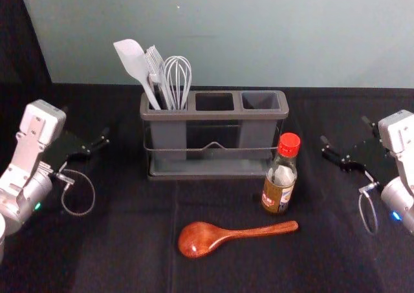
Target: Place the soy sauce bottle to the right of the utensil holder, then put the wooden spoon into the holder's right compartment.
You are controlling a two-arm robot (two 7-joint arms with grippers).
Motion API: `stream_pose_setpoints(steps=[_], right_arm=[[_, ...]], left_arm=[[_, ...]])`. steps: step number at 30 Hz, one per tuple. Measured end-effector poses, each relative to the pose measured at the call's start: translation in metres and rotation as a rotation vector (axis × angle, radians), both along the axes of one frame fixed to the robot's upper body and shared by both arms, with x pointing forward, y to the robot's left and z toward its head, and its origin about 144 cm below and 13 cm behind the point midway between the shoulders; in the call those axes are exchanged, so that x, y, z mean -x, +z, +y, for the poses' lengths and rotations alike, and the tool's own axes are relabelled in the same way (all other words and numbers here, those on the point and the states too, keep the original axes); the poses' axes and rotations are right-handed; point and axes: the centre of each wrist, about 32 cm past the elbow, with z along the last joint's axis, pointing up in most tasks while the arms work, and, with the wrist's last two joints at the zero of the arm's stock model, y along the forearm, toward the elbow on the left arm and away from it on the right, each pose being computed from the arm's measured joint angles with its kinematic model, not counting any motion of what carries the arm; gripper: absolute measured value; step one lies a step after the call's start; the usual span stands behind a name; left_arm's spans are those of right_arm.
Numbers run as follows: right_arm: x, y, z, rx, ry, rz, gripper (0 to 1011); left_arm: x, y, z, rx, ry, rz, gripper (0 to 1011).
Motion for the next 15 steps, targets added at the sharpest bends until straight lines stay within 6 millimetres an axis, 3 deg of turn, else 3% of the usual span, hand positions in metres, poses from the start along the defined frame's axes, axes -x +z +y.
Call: stream_pose_setpoints(steps=[15], right_arm=[[0.0, 0.0, 0.0, 0.0, 0.0, 0.0, 1004]], left_arm=[[0.0, 0.0, 0.0, 0.0, 0.0, 0.0, 1005]])
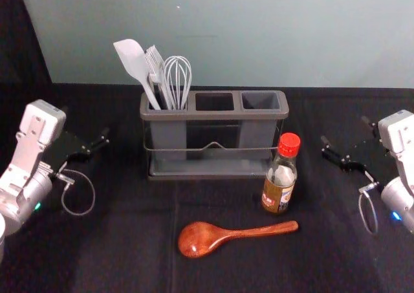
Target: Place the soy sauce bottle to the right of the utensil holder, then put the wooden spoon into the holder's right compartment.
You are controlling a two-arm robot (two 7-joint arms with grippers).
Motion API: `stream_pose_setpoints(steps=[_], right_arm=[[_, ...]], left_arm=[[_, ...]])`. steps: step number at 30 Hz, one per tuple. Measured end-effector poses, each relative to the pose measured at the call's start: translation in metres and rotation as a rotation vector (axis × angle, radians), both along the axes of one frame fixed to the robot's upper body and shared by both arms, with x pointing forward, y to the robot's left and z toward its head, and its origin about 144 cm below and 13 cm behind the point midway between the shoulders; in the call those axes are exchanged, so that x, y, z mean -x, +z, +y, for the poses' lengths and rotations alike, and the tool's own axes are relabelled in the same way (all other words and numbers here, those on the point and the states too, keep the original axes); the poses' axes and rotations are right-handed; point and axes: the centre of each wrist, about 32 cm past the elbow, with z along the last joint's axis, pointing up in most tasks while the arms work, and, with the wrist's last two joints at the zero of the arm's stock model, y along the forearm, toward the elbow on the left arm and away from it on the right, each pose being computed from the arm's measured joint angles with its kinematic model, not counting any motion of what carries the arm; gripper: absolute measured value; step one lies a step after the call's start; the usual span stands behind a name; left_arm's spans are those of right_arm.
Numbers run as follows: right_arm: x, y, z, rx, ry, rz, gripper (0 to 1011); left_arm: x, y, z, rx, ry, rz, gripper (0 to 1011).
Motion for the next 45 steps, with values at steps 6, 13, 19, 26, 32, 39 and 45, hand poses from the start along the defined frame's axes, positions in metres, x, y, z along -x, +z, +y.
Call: stream_pose_setpoints(steps=[6, 13, 19, 26, 32, 39, 45], right_arm=[[0.0, 0.0, 0.0, 0.0, 0.0, 0.0, 1004], [0.0, 0.0, 0.0, 0.0, 0.0, 0.0, 1004], [0.0, 0.0, 0.0, 0.0, 0.0, 0.0, 1004], [0.0, 0.0, 0.0, 0.0, 0.0, 0.0, 1004], [0.0, 0.0, 0.0, 0.0, 0.0, 0.0, 1004], [0.007, 0.001, -0.004, -0.011, -0.003, -0.011, 1004], [0.032, 0.007, -0.015, -0.034, 0.018, -0.02, 1004]], left_arm=[[0.0, 0.0, 0.0, 0.0, 0.0, 0.0, 1005], [0.0, 0.0, 0.0, 0.0, 0.0, 0.0, 1005], [0.0, 0.0, 0.0, 0.0, 0.0, 0.0, 1005], [0.0, 0.0, 0.0, 0.0, 0.0, 0.0, 1005], [0.0, 0.0, 0.0, 0.0, 0.0, 0.0, 1005], [0.0, 0.0, 0.0, 0.0, 0.0, 0.0, 1005], [0.0, 0.0, 0.0, 0.0, 0.0, 0.0, 1005]])
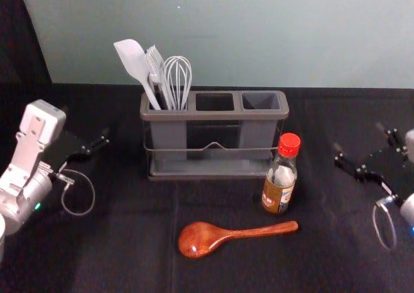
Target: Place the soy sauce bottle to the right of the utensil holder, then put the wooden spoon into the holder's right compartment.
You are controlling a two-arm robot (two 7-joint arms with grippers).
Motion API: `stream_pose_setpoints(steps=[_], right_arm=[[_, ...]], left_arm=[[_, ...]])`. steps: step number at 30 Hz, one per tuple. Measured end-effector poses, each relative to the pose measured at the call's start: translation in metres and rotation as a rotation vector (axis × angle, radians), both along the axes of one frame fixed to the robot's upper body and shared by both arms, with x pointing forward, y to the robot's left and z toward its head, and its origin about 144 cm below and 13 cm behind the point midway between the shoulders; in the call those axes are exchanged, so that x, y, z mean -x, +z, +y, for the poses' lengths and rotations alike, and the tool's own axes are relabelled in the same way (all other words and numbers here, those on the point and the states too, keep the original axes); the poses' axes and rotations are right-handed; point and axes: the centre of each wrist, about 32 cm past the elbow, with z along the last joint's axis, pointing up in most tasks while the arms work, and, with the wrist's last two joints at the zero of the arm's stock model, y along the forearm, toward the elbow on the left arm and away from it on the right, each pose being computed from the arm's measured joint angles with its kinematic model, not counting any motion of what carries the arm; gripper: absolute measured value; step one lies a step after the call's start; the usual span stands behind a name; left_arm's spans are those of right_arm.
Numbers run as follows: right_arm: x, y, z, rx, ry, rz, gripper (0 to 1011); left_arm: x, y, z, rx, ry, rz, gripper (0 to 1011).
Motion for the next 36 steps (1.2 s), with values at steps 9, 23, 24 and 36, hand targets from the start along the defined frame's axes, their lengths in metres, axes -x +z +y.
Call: stream_pose_setpoints(steps=[9, 23, 24, 36], right_arm=[[0.039, 0.011, -0.011, -0.067, 0.123, 0.019, 1004], [0.059, 0.026, 0.001, -0.207, 0.391, 0.045, 1004], [0.054, 0.026, 0.004, -0.212, 0.402, 0.05, 1004], [0.007, 0.025, 0.034, -0.224, 0.45, 0.078, 1004]], left_arm=[[0.0, 0.0, 0.0, 0.0, 0.0, 0.0, 1005], [0.0, 0.0, 0.0, 0.0, 0.0, 0.0, 1005], [0.0, 0.0, 0.0, 0.0, 0.0, 0.0, 1005], [0.0, 0.0, 0.0, 0.0, 0.0, 0.0, 1005]])
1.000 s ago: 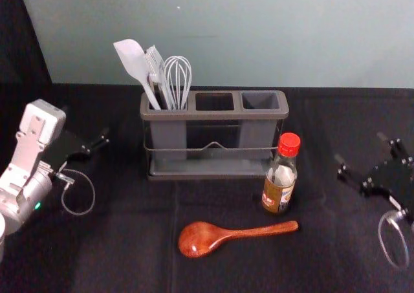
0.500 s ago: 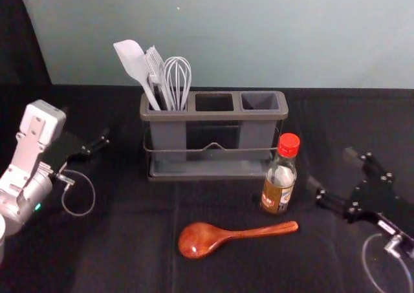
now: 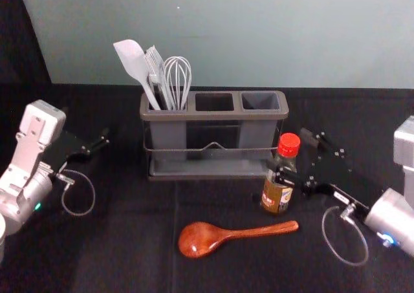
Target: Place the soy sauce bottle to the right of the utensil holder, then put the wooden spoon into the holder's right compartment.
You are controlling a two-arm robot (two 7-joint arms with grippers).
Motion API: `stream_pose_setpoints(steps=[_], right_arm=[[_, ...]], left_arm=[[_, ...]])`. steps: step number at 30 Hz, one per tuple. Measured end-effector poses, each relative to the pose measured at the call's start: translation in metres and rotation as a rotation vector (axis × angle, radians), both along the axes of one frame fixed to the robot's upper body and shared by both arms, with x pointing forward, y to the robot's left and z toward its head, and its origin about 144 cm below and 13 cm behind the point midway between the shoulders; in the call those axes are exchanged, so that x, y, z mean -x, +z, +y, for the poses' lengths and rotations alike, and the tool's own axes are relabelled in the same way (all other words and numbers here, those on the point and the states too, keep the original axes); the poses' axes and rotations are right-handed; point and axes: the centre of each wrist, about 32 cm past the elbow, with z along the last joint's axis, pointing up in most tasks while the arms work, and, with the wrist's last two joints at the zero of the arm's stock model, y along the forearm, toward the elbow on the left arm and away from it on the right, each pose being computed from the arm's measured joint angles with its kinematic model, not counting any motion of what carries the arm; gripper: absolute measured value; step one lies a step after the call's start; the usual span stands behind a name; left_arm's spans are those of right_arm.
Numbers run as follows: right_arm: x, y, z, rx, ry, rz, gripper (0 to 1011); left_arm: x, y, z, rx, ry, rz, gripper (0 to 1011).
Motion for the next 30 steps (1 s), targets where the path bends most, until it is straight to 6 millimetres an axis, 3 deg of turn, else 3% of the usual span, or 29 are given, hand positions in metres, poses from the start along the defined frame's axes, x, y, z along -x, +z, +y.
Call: stream_pose_setpoints(steps=[5, 10, 26, 30], right_arm=[[-0.01, 0.0, 0.007, -0.003, 0.002, 0.01, 1000], [-0.013, 0.0, 0.011, -0.015, -0.001, 0.019, 915], [-0.002, 0.003, 0.009, -0.005, -0.014, 0.019, 407], [0.004, 0.007, 0.007, -0.008, -0.022, 0.01, 390]], left_arm=[[0.0, 0.0, 0.0, 0.0, 0.0, 0.0, 1005], [0.0, 0.0, 0.0, 0.0, 0.0, 0.0, 1005], [0.0, 0.0, 0.0, 0.0, 0.0, 0.0, 1005], [0.0, 0.0, 0.0, 0.0, 0.0, 0.0, 1005]])
